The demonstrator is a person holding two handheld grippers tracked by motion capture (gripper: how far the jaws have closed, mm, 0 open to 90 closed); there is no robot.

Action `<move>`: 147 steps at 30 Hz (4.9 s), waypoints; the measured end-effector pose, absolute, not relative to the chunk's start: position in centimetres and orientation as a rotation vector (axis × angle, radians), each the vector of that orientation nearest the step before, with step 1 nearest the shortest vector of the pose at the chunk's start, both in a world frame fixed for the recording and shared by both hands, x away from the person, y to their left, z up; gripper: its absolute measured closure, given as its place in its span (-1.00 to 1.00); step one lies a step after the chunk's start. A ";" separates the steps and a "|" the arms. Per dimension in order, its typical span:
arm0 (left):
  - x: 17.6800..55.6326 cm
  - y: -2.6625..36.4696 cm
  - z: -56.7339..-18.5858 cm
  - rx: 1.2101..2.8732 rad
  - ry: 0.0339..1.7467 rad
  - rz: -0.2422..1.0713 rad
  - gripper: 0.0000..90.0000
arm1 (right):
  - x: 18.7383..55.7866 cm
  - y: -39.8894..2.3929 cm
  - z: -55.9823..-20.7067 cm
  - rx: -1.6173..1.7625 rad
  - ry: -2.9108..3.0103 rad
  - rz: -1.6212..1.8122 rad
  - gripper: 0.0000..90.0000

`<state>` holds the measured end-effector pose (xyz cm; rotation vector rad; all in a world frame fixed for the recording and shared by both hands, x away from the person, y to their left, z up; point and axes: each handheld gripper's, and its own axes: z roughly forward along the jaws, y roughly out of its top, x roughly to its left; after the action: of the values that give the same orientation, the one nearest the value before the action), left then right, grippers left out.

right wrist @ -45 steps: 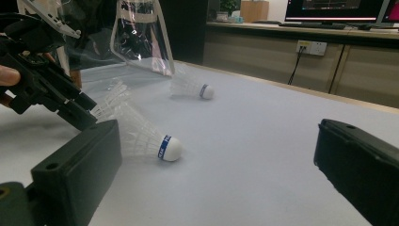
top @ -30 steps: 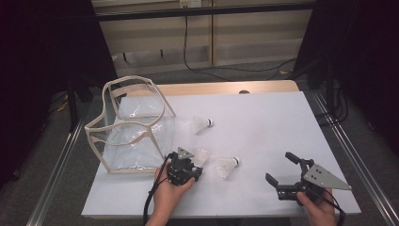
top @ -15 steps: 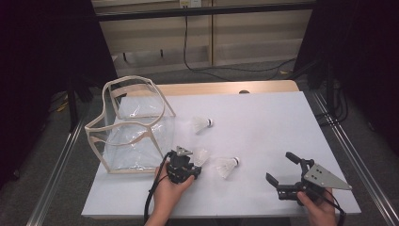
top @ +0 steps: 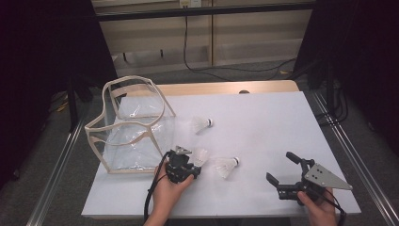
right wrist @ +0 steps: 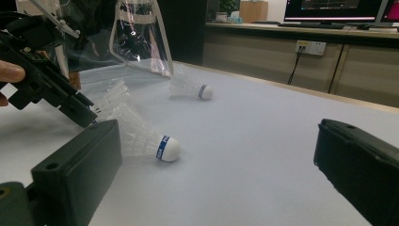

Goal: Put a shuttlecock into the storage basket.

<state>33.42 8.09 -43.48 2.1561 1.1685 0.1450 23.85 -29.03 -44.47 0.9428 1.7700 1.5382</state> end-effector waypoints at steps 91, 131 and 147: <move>36.9 7.9 -34.3 2.165 1.117 -0.004 0.45 | 24.0 -29.2 -44.6 0.961 1.765 1.544 -0.98; 38.6 7.6 -31.0 2.168 1.112 -0.023 0.46 | 23.9 -29.2 -44.6 0.955 1.764 1.546 -0.98; 38.7 7.7 -29.4 2.151 1.106 -0.023 0.46 | 23.9 -29.2 -44.5 0.955 1.764 1.547 -0.98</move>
<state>38.75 7.74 -29.39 2.1513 1.1064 -0.0229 23.87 -29.23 -44.54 0.9548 1.7641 1.5465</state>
